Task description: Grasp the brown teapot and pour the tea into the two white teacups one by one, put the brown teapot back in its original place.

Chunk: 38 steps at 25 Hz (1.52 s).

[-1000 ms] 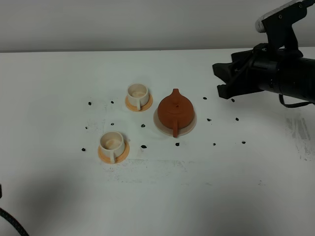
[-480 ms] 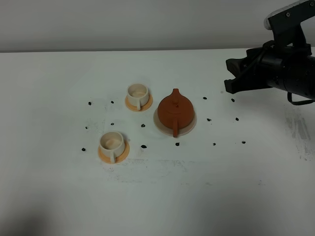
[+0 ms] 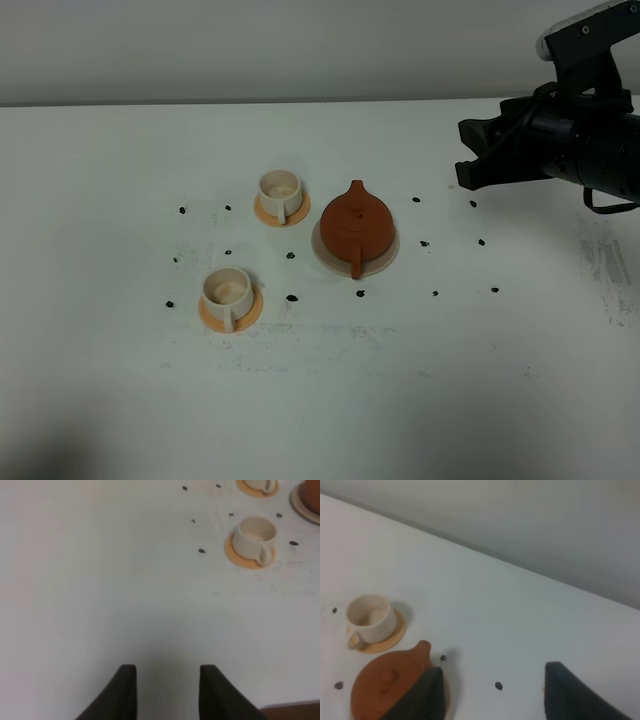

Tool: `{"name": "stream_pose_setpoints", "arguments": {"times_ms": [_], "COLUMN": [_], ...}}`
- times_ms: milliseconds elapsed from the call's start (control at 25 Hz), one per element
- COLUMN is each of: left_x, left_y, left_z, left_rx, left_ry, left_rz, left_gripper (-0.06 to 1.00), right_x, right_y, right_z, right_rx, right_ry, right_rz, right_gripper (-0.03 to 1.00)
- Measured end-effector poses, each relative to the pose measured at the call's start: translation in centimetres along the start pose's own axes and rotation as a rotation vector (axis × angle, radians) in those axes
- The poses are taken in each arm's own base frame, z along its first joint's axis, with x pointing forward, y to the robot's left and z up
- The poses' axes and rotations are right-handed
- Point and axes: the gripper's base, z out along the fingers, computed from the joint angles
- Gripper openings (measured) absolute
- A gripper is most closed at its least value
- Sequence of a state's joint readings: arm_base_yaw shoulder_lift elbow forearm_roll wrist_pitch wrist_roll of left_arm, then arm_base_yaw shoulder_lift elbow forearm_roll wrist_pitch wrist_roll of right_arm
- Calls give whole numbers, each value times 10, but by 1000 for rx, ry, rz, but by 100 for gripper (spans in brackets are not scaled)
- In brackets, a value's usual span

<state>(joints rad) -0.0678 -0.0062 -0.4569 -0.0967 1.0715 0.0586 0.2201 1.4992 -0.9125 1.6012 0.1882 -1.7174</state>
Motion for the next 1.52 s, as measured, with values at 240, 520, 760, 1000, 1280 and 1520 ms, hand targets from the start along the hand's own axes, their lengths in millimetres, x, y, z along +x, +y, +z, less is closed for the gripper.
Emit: {"name": "stream_pose_setpoints", "arguments": {"times_ms": [240,520,760,1000,1280,1520], "left_x": [0,-1,-1,-1,-1,-1], "left_y": [0,0,0,0,0,0], "left_z": [0,0,0,0,0,0], "left_rx": [0,-35,-38,-38,-38,-38], "left_ry": [-4,-6,-7,-7,-7,-7], "left_rz": [0,-20,-18,-18,-18,-18], "left_gripper": [29,29,29,29,29,29], "right_x": [-2,-10,-9,-21,-25,-28], "right_y": [0,0,-6,-14,-15,-5], "right_z": [0,-2,-2,-4,-5,2], "right_rx": [-3,-2,67,144,151,111], "right_ry": [-7,-31,-21,-51,-66,-59], "right_rz": [2,-3,-37,1,54,80], "right_gripper": [44,44,44,44,44,44]}}
